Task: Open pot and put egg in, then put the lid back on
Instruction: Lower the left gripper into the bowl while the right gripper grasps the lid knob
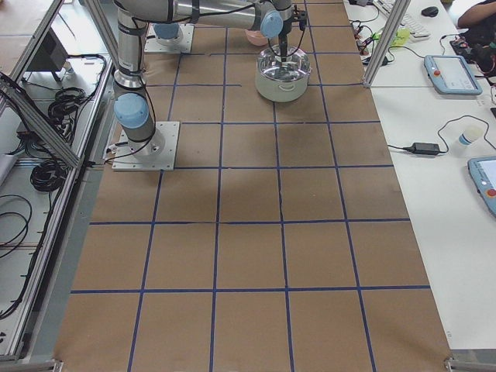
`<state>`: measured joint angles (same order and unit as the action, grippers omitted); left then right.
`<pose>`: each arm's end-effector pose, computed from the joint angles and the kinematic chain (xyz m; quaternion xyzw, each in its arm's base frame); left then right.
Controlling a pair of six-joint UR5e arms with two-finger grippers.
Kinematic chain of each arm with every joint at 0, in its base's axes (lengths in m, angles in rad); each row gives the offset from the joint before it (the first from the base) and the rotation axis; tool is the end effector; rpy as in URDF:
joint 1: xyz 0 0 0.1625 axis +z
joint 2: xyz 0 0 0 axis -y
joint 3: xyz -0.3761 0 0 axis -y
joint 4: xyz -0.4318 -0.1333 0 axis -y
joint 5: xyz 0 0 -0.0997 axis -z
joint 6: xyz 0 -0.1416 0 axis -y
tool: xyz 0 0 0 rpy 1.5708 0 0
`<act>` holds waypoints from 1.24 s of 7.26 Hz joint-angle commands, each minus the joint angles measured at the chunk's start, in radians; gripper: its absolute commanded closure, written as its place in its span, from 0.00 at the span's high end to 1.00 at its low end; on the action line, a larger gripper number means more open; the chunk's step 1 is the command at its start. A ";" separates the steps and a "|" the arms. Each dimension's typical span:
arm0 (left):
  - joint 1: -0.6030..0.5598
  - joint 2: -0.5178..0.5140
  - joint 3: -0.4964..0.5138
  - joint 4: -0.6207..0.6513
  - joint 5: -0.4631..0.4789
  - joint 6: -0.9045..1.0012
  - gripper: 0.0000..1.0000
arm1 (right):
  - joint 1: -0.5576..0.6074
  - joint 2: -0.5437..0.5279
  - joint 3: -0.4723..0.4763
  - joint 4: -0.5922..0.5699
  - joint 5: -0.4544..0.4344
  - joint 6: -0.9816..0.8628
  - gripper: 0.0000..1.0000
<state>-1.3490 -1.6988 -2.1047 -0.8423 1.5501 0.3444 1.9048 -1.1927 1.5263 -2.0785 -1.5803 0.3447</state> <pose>-0.0234 -0.5153 0.1355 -0.0616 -0.9975 0.0349 0.0006 0.3442 -0.5893 0.2485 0.0057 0.9962 -0.0836 0.0245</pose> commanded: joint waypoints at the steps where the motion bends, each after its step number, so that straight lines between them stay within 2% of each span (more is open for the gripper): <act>1: -0.034 -0.048 -0.011 0.083 0.007 0.001 0.97 | 0.002 0.015 0.000 -0.032 -0.003 0.000 1.00; 2: -0.033 -0.055 -0.009 0.088 0.005 0.001 0.97 | 0.002 0.015 0.000 -0.032 -0.003 0.000 0.98; 4: -0.033 -0.053 -0.011 0.091 0.005 0.002 0.97 | 0.004 0.013 0.000 -0.032 -0.003 -0.003 0.88; 6: -0.033 -0.058 -0.018 0.106 0.002 0.007 0.96 | 0.013 0.015 0.000 -0.029 0.000 -0.004 0.64; 7: -0.029 -0.058 -0.027 0.108 -0.001 0.045 0.96 | 0.013 0.015 0.000 -0.029 0.000 -0.004 0.61; 9: -0.022 -0.056 -0.044 0.120 -0.001 0.095 0.96 | 0.013 0.015 0.000 -0.028 0.000 -0.004 0.41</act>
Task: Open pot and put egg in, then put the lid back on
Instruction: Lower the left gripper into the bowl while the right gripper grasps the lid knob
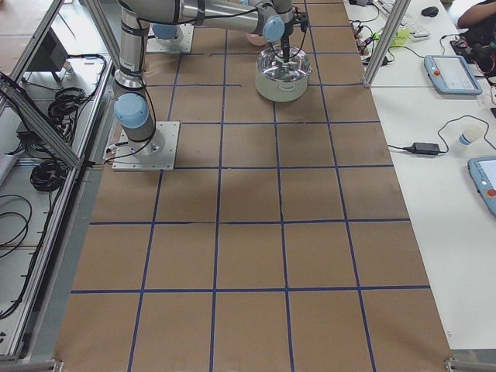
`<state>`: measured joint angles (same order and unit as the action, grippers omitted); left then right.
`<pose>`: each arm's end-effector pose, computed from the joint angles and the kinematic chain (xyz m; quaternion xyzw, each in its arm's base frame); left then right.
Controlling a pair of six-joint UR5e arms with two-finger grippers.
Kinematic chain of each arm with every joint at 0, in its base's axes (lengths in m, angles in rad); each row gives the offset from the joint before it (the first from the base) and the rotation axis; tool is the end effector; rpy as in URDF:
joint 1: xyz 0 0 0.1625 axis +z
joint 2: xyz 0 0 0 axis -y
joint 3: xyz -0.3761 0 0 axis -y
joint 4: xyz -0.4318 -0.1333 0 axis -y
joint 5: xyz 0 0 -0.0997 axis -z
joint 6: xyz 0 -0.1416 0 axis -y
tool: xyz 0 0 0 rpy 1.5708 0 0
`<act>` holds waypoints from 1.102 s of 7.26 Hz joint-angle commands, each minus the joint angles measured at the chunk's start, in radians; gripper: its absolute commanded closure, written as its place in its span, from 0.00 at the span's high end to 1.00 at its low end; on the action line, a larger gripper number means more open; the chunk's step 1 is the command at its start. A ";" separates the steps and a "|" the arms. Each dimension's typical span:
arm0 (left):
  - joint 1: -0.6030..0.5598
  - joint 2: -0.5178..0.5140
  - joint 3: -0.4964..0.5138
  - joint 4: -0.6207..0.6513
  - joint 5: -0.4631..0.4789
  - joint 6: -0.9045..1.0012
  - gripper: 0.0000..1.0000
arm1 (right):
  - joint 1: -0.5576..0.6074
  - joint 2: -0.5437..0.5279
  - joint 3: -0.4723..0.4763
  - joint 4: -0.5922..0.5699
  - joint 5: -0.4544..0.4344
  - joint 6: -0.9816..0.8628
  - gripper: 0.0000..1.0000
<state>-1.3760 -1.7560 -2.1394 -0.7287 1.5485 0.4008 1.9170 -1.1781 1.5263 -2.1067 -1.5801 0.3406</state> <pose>-0.0379 -0.5129 0.1044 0.1032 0.9936 -0.0455 0.0023 0.3529 -0.5894 0.2421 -0.0024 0.9956 -0.0898 0.0272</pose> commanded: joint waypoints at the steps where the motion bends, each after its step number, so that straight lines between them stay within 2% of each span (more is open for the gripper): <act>1: 0.014 0.001 -0.019 0.006 -0.004 0.050 0.96 | 0.002 0.000 0.002 0.001 0.000 0.000 0.33; 3: 0.017 0.000 -0.022 0.003 -0.001 0.108 0.96 | 0.011 0.000 0.002 0.011 0.000 -0.003 0.12; 6: 0.034 0.000 -0.033 0.003 -0.007 0.188 0.96 | 0.013 -0.003 0.000 0.011 -0.006 -0.009 0.07; 8: 0.043 -0.005 -0.043 0.003 -0.005 0.243 0.96 | 0.017 -0.008 -0.002 0.024 -0.040 -0.032 0.05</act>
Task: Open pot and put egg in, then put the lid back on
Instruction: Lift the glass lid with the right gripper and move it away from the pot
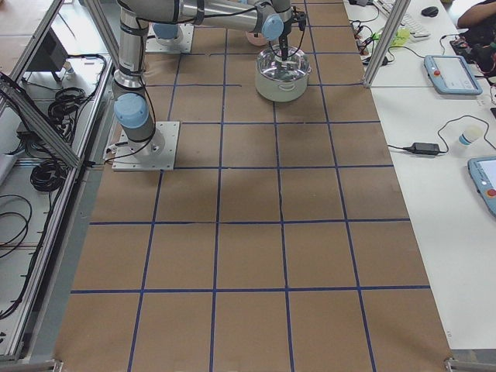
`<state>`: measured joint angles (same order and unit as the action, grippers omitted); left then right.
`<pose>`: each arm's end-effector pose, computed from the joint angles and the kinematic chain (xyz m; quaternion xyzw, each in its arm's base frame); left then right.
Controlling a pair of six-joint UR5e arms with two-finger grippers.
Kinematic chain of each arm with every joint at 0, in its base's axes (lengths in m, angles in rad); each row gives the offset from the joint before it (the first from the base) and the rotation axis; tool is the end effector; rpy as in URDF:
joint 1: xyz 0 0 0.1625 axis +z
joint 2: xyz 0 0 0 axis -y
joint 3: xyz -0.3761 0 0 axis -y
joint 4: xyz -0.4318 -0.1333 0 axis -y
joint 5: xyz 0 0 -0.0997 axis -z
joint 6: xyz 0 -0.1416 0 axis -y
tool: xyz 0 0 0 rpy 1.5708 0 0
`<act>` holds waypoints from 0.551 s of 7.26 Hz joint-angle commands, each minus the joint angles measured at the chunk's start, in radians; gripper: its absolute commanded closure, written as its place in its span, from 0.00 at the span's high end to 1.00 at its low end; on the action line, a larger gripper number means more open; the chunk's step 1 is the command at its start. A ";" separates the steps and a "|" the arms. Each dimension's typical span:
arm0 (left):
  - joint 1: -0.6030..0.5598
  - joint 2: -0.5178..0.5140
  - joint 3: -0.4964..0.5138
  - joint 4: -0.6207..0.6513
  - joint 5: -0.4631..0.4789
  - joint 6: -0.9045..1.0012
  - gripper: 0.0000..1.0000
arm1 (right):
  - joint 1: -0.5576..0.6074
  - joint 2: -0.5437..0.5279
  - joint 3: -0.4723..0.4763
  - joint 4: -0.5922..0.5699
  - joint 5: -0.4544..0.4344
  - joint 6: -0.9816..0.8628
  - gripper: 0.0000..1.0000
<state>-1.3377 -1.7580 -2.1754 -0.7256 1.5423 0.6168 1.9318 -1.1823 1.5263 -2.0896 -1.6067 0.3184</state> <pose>-0.0226 -0.4992 0.0887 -0.1910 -0.9811 0.0302 0.0020 0.3572 -0.5832 0.2429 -0.0196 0.9958 -0.0882 0.0122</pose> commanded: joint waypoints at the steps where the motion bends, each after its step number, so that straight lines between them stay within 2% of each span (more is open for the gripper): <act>1: 0.003 -0.017 0.005 0.005 -0.008 0.020 0.96 | 0.004 -0.011 -0.017 0.023 -0.016 -0.007 0.04; 3: 0.005 -0.031 0.005 0.006 -0.019 0.020 0.93 | 0.000 -0.010 -0.098 0.147 -0.015 -0.016 0.02; 4: 0.005 -0.040 0.005 0.005 -0.030 0.018 0.91 | -0.022 -0.042 -0.098 0.161 -0.015 -0.040 0.02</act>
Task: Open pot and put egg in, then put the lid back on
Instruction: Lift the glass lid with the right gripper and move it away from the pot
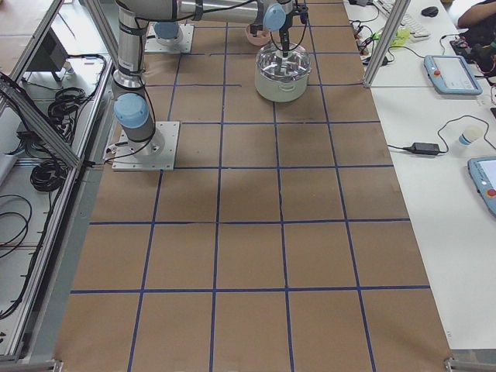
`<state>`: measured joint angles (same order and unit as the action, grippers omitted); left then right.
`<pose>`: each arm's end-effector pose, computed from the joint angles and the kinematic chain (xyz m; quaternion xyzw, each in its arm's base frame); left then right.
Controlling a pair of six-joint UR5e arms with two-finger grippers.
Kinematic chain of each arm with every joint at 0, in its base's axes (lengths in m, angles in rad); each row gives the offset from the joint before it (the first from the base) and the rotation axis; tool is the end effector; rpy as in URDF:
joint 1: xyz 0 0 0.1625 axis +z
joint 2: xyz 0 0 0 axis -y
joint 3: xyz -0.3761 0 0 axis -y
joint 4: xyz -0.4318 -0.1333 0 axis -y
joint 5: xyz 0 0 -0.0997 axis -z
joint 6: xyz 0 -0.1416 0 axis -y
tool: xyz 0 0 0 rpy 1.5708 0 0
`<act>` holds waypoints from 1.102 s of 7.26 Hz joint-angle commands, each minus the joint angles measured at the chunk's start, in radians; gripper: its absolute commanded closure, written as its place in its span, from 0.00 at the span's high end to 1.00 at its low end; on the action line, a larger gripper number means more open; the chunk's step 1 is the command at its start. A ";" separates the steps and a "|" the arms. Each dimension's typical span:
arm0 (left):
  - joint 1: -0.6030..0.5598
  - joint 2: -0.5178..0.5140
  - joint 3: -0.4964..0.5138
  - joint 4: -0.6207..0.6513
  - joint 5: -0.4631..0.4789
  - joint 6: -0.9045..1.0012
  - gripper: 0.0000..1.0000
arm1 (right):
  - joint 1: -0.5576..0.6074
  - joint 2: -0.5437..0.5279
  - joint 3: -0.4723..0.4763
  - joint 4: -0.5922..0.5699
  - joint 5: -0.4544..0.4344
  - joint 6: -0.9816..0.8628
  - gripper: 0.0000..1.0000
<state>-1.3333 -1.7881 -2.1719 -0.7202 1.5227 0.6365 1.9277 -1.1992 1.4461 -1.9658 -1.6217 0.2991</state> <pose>-0.0232 -0.4999 0.0764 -0.1985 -0.9797 0.0248 0.0150 0.3539 -0.5882 0.2822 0.0269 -0.9966 0.0782 0.0002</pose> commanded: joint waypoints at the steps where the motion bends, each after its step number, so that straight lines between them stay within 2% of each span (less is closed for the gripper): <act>1: 0.000 -0.017 0.001 0.001 -0.013 -0.001 0.89 | -0.062 -0.089 -0.006 0.100 0.003 -0.062 0.02; 2: 0.000 -0.022 0.001 -0.002 -0.013 -0.012 0.79 | -0.138 -0.155 -0.004 0.198 0.012 -0.151 0.02; 3: 0.000 -0.022 0.003 -0.002 -0.013 -0.021 0.69 | -0.206 -0.212 0.002 0.246 0.013 -0.188 0.02; 5: 0.000 -0.022 0.003 -0.005 -0.012 -0.021 0.53 | -0.318 -0.314 0.049 0.277 0.016 -0.199 0.01; 6: 0.000 -0.022 0.003 -0.005 -0.012 -0.021 0.49 | -0.332 -0.338 0.065 0.281 0.016 -0.204 0.01; 8: 0.000 -0.022 0.003 -0.004 -0.012 -0.021 0.48 | -0.331 -0.339 0.065 0.280 0.019 -0.204 0.01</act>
<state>-1.3330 -1.8101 -2.1691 -0.7252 1.5110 0.6152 1.6017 -1.5315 1.5073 -1.6868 -1.6049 0.0963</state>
